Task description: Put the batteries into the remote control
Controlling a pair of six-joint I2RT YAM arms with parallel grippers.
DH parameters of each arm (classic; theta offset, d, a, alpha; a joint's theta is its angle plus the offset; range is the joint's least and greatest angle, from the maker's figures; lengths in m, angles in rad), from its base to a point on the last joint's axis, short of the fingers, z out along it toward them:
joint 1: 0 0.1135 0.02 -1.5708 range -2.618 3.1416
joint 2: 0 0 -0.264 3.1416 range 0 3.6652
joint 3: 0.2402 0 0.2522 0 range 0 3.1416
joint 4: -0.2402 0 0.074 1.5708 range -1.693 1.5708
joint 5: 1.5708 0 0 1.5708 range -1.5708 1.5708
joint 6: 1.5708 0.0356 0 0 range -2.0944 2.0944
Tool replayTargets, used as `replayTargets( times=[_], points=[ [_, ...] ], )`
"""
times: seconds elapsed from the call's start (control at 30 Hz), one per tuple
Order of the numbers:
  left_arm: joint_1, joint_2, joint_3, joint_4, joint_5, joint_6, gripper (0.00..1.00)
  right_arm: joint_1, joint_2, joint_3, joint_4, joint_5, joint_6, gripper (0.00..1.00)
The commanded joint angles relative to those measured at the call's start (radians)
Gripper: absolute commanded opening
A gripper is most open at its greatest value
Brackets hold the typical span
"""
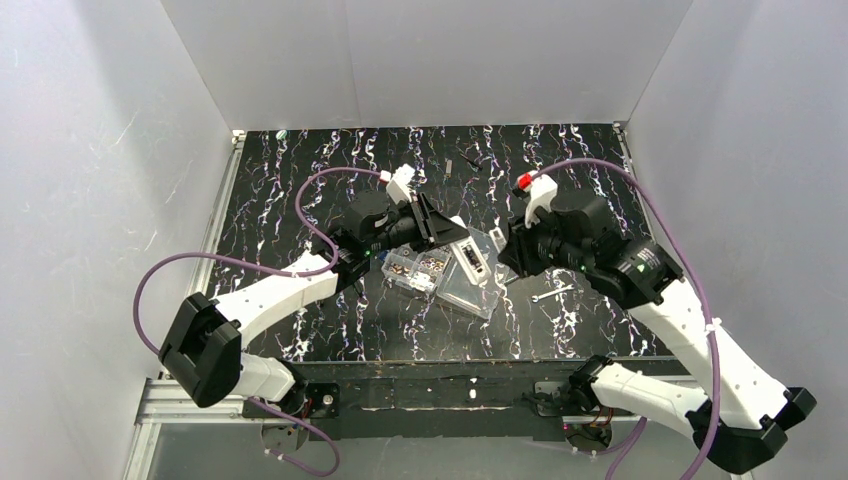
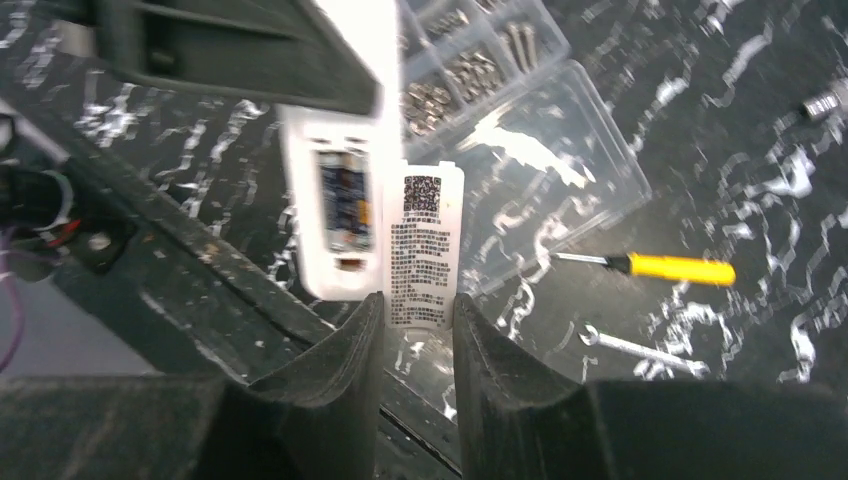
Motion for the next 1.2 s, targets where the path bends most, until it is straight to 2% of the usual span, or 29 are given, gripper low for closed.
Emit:
replayTargets(
  times=[0.0,0.43,0.63,0.87,1.17],
  points=[
    [0.002,0.001,-0.008,0.114,-0.018,-0.013,0.0,0.003,0.059,0.115,-0.042,-0.191,-0.071,0.2],
    [0.001,0.01,-0.008,0.136,-0.056,-0.029,0.0,0.022,0.178,0.203,-0.123,-0.244,-0.085,0.2],
    [-0.001,0.011,-0.008,0.143,-0.035,-0.036,0.0,0.025,0.257,0.267,-0.178,-0.198,-0.076,0.2],
    [-0.001,-0.002,-0.014,0.135,-0.027,-0.021,0.0,0.025,0.275,0.268,-0.18,-0.127,-0.049,0.23],
    [-0.001,0.003,-0.015,0.14,-0.024,-0.029,0.0,0.025,0.282,0.264,-0.161,-0.132,-0.043,0.23]
  ],
)
